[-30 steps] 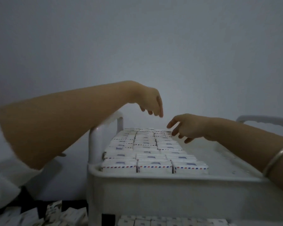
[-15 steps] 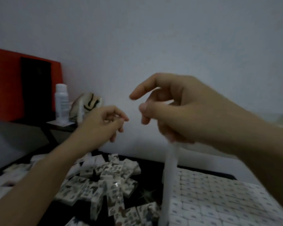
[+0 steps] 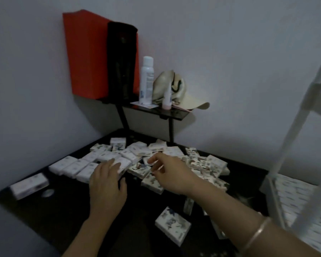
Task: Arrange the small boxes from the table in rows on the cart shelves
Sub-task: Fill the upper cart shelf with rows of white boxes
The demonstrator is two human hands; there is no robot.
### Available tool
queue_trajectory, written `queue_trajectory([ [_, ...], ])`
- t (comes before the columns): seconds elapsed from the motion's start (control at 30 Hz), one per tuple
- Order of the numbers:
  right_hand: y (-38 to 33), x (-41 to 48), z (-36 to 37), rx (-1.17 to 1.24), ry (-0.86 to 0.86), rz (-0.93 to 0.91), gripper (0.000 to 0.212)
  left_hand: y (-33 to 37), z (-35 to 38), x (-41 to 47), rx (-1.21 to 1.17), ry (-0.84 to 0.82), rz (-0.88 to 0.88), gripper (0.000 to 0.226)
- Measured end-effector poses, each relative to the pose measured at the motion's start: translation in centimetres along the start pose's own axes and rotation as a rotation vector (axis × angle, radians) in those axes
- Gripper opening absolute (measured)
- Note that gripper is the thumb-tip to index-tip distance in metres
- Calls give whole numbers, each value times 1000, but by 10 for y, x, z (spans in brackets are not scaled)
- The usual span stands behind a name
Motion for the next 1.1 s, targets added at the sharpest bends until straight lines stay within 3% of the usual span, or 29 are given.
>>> queue_trajectory([
  [0.13,7,28,45,-179,19,-65,61,-3,17,-2,72,-16,5,56],
  [0.23,14,54,61,-266,52,-74,75,-5,22,-4,91,25,41,43],
  [0.4,32,95,73,-488,-81,-204,83,-2,16,-3,37,53,-20,45],
  [0.57,35,111,84,-500,-123,-294,92,-2,10,0,-74,75,-121,62],
  [0.8,30,108,74,-547,56,-379,80,5,5,0,-344,58,-105,62],
  [0.97,19,75,28,-321,306,-270,67,11,-1,1,-461,70,-61,42],
  [1.1,13,33,-16,-146,374,-146,61,27,-19,1,-661,127,-54,31],
])
Point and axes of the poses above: each hand's wrist, its own x-axis towards the middle knuckle, its own z-axis out of the palm, y = z × x, the point moved 3 cm from there along x, towards the middle knuckle, and after that the axes turned 15 degrees about y, right-handed, at the moved point
